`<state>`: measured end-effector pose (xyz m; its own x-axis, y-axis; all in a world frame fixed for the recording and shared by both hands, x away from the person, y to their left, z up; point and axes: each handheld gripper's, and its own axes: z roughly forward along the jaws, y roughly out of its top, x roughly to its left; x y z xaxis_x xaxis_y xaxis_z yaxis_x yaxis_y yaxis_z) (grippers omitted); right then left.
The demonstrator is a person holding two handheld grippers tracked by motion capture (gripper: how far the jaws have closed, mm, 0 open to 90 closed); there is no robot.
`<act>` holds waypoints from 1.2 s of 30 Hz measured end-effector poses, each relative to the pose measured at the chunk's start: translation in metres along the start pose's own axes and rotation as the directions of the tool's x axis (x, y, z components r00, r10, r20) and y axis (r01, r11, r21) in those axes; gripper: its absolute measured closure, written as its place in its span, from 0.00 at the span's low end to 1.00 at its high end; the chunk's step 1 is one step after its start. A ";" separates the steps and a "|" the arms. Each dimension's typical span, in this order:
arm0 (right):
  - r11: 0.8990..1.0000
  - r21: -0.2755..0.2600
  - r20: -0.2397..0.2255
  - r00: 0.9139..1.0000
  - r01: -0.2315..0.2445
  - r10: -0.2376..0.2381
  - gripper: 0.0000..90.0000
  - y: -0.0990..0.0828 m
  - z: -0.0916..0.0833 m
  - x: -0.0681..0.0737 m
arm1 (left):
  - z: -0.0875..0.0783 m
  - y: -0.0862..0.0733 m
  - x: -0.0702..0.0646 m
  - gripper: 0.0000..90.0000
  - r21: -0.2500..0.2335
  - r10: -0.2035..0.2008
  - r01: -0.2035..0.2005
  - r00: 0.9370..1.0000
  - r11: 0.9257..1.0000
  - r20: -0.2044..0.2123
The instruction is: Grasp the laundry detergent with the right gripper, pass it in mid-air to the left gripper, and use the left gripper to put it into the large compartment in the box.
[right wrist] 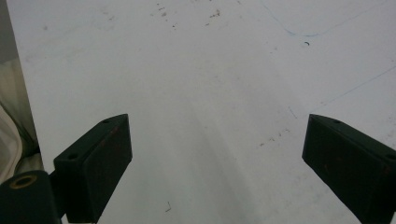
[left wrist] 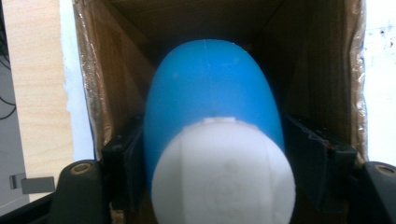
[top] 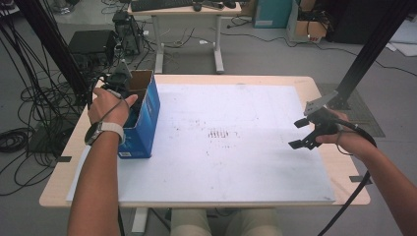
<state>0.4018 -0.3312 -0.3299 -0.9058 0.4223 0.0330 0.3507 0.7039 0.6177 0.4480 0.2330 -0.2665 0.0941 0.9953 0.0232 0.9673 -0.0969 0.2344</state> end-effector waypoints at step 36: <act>0.998 0.028 -0.002 0.999 -0.048 0.048 0.09 0.000 -0.003 0.005 | -0.066 0.000 0.005 0.13 -0.143 0.085 -0.078 0.995 0.987 0.044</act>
<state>0.3965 -0.3306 -0.3276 -0.8883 0.4547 0.0640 0.4004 0.6988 0.5928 0.4331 0.2379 -0.2018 0.1859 0.9826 0.0006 0.9133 -0.1731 0.3688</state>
